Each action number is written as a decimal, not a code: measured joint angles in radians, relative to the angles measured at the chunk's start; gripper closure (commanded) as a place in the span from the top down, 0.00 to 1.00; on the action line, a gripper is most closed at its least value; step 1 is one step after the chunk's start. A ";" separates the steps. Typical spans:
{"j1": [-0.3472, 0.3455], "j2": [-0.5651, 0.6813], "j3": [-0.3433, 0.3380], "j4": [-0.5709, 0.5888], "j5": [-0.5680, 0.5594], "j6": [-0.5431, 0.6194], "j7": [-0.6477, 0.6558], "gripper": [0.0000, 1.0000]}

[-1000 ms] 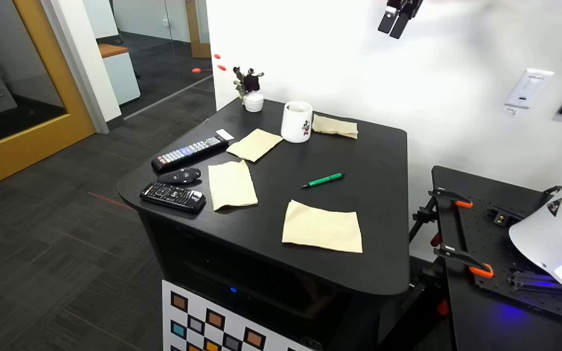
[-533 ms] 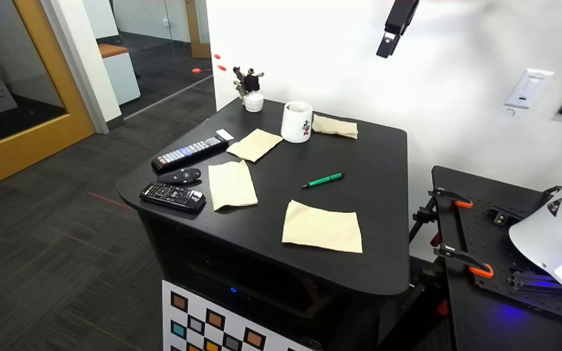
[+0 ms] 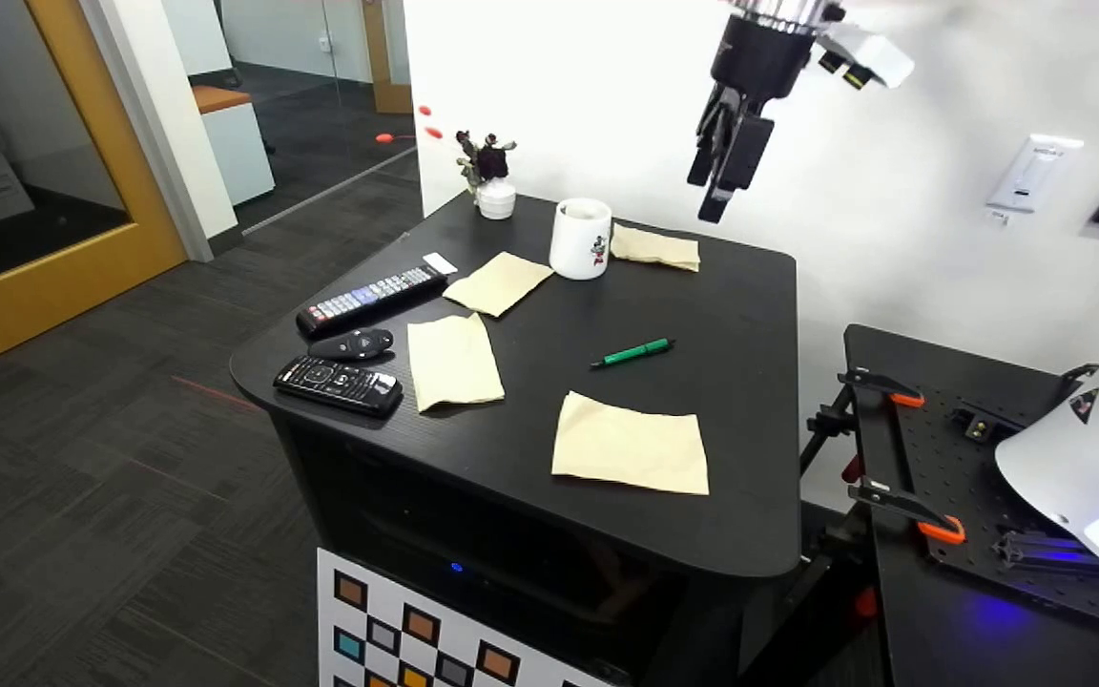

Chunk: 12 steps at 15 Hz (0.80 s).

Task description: Put the pen inside the mug cup

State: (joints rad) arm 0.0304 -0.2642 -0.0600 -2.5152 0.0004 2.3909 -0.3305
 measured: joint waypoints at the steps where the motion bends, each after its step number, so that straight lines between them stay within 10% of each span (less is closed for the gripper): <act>1: 0.003 0.033 0.000 0.002 -0.015 0.029 -0.025 1.00; 12: 0.004 0.163 0.000 0.043 -0.045 0.085 -0.065 1.00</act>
State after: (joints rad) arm 0.0348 -0.1008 -0.0600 -2.4723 -0.0445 2.4754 -0.3956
